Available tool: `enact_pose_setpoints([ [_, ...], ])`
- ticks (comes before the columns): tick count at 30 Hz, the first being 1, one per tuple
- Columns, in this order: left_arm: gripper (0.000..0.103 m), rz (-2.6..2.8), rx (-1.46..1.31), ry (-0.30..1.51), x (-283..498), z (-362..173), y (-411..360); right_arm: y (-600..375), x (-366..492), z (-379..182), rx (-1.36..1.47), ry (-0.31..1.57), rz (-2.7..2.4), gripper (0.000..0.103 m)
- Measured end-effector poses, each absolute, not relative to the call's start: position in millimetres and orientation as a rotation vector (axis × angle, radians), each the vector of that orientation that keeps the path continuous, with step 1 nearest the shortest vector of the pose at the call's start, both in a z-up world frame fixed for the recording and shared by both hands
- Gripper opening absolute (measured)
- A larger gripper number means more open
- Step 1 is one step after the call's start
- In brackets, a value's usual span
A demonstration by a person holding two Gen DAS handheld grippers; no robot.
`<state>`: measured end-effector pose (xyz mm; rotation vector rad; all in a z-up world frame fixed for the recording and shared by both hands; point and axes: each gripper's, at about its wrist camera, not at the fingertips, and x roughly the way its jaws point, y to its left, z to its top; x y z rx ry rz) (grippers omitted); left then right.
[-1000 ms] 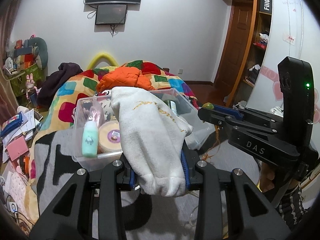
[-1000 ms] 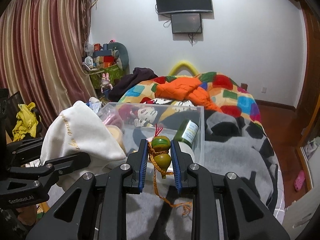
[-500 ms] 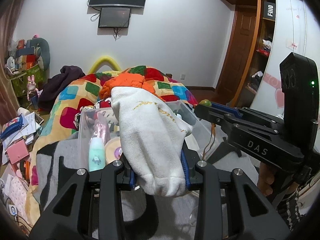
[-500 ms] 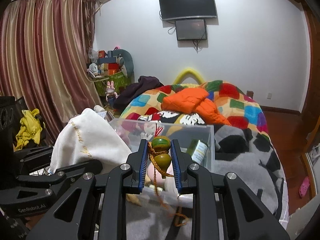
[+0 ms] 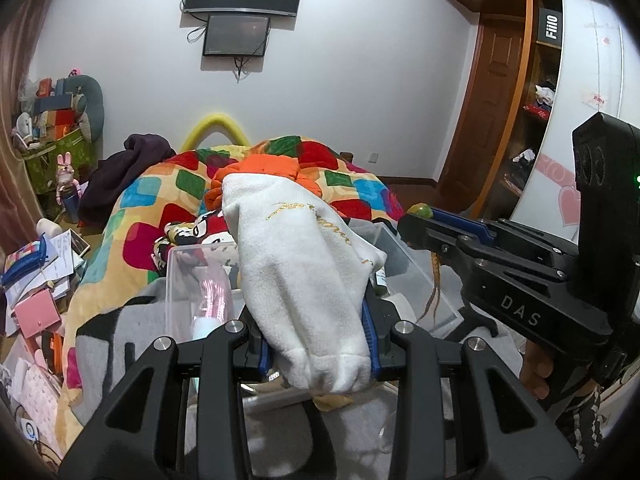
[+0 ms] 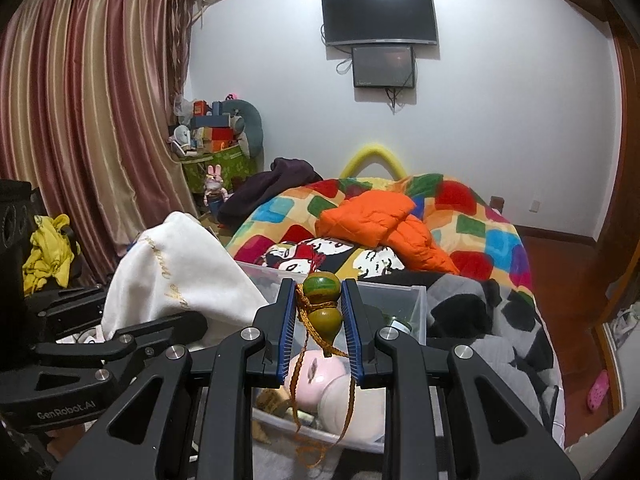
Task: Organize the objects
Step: 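Lift the white pouch and beaded cord and carry them over the clear box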
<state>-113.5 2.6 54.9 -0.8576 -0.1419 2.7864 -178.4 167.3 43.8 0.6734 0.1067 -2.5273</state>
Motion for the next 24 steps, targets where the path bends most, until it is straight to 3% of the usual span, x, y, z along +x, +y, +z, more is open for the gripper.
enact_pose_setpoints([
  [8,0.034,2.771,-0.923,-0.143,-138.6,47.9,3.0,163.9,-200.7,44.9,0.697,0.124,-2.542,0.02],
  [24,0.034,2.745,-1.074,-0.141,-173.8,13.7,4.4,164.0,-235.0,-4.5,0.892,0.141,-2.513,0.02],
])
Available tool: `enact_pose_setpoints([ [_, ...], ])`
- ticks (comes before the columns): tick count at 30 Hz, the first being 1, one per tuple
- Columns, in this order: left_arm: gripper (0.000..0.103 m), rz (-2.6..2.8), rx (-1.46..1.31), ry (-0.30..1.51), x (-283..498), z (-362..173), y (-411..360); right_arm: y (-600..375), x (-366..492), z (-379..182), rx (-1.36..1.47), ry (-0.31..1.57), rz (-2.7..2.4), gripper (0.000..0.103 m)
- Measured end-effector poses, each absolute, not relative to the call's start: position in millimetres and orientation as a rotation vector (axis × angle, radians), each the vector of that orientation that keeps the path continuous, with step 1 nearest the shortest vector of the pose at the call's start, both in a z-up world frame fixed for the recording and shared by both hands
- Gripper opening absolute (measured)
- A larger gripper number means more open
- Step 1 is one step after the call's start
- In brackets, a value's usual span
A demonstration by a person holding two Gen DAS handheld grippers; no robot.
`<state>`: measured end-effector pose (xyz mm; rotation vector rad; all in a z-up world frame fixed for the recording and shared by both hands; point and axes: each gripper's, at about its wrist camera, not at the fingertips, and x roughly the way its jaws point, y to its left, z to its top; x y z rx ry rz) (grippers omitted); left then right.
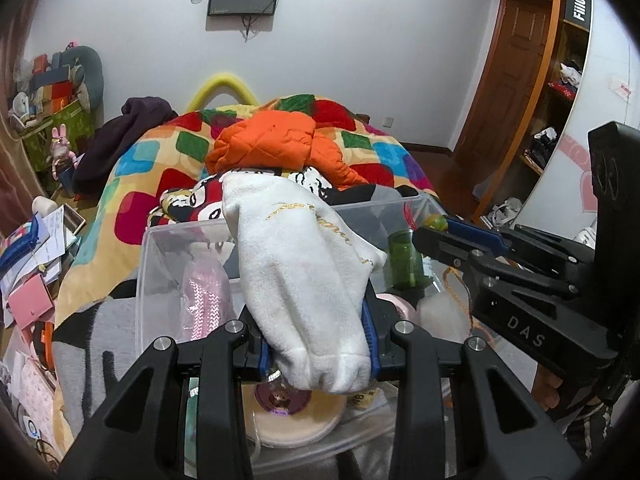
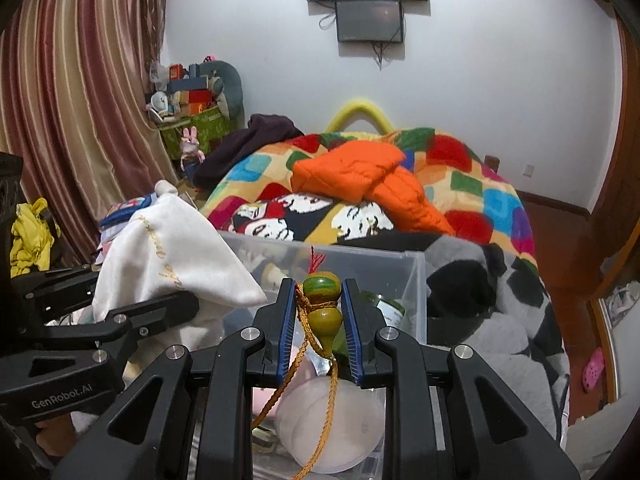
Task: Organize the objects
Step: 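Lift the white pouch and beaded cord and carry them over the clear box, then lower the pouch and beaded cord into the box and open both grippers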
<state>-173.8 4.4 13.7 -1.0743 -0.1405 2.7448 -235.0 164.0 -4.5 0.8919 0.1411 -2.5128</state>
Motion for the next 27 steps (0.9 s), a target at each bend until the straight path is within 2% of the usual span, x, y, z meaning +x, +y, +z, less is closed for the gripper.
enact_pose_setpoints([
  [27,0.04,2.727,-1.124,-0.093,-183.2,-0.6,11.8,150.7,-242.3,-35.6,0.995,0.183,-2.464,0.02],
])
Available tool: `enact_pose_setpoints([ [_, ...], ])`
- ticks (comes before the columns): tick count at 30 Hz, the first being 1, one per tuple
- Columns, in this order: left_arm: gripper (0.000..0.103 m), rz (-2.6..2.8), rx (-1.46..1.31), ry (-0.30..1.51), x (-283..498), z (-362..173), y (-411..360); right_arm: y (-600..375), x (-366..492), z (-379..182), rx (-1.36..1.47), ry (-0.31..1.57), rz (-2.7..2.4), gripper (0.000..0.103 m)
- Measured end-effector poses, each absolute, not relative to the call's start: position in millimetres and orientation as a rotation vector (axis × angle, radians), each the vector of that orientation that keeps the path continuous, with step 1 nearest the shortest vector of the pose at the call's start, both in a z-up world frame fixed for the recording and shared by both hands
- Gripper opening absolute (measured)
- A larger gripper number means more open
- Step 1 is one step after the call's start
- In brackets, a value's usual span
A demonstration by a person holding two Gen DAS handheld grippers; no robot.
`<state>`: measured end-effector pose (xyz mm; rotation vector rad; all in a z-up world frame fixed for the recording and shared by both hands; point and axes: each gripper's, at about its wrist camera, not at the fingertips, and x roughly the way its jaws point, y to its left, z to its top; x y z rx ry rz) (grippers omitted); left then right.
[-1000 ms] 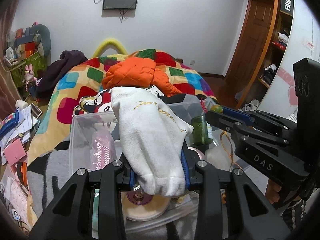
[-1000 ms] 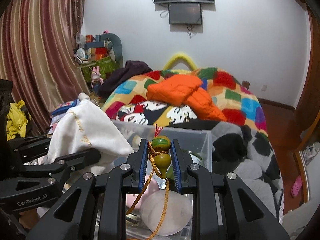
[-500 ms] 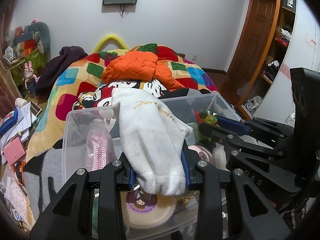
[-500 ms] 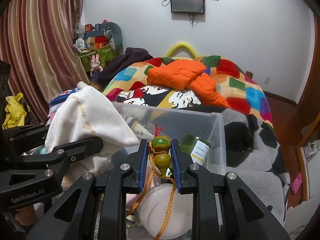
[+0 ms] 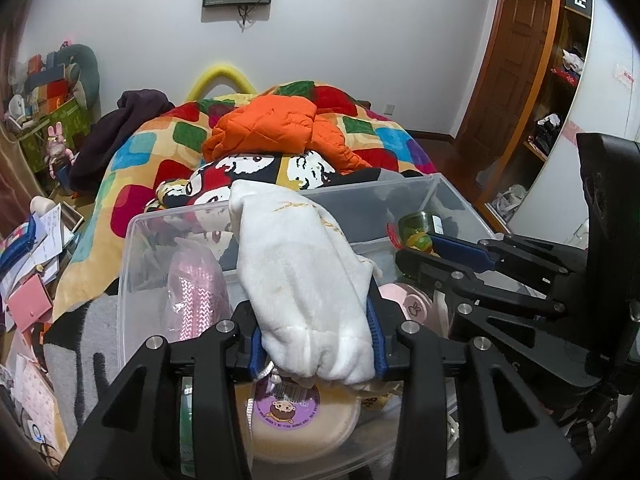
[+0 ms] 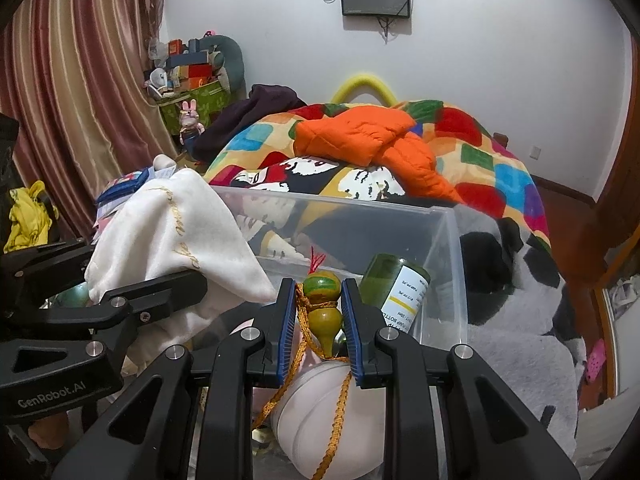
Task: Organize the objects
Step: 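Lower the pouch and beaded cord into the box and open both grippers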
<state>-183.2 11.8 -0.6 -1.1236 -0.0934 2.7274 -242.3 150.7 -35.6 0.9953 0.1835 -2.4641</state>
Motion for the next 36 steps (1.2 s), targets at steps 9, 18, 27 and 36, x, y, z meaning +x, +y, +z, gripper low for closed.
enact_pose_setpoints([
  [9,0.062,2.75,-1.121,-0.081,-182.4,-3.8,9.4,147.0,-241.7,-40.2,1.008,0.208,-2.447,0.02],
  [18,0.067,2.76,-1.102,-0.109,-177.8,1.1,4.0,147.3,-241.4,-38.3,1.028,0.187,-2.426,0.027],
  [27,0.07,2.772,-1.052,-0.147,-168.8,14.9,-1.7,155.4,-226.7,-19.5,0.954,0.169,-2.456,0.047],
  [36,0.084,2.826,-0.972,-0.139,-148.1,31.2,-5.8,170.8,-200.5,1.0,0.86,0.18,-2.527,0.063],
])
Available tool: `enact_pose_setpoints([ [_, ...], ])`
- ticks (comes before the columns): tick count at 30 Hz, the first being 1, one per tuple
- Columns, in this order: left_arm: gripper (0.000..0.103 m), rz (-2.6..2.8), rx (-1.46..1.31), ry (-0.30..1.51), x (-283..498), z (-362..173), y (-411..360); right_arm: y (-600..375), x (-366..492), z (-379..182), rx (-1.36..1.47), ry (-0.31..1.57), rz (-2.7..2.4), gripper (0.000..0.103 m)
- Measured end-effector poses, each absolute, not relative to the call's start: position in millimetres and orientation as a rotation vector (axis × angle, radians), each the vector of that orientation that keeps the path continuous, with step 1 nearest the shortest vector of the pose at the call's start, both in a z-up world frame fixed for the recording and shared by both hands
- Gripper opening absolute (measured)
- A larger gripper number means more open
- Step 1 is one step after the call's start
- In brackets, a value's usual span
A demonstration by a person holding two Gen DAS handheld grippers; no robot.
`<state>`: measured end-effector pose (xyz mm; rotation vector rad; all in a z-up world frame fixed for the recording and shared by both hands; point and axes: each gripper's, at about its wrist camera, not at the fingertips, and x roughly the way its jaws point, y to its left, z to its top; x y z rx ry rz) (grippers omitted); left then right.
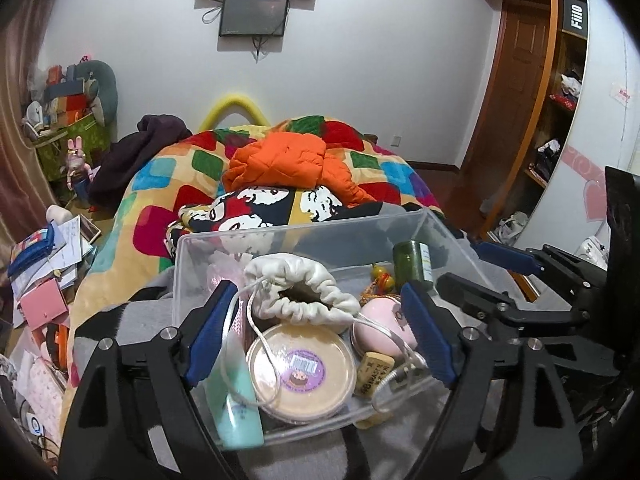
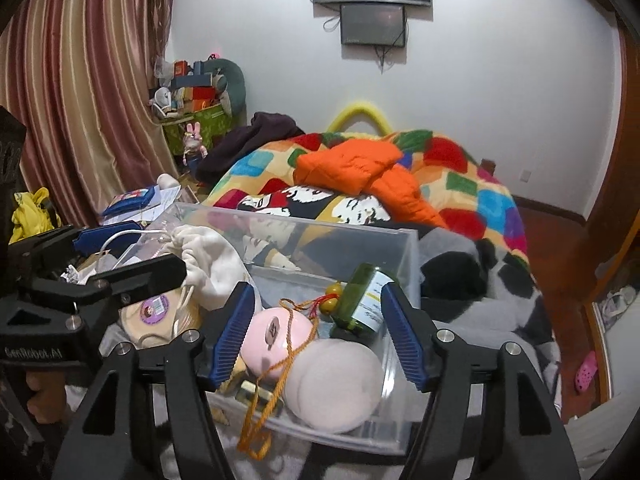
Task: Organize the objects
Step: 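Lower the pouch and beaded cord into the box and open both grippers, then withdraw both open grippers toward the tan seashell and blue card box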
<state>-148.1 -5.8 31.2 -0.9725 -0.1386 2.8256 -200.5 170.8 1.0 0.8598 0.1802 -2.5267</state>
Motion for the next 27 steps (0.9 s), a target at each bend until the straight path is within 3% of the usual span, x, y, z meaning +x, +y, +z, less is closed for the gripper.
enact_pose_setpoints([
  [15,0.093,2.88,-0.937,0.007,-96.9,28.1,-0.4,224.4,-157.7,13.4,0.816,0.107,-2.605,0.068],
  [27,0.093,2.801,-1.047,-0.007,-75.9,-1.9,17.5,251.1,-127.9,-19.1,0.947,0.066,-2.614,0.068],
])
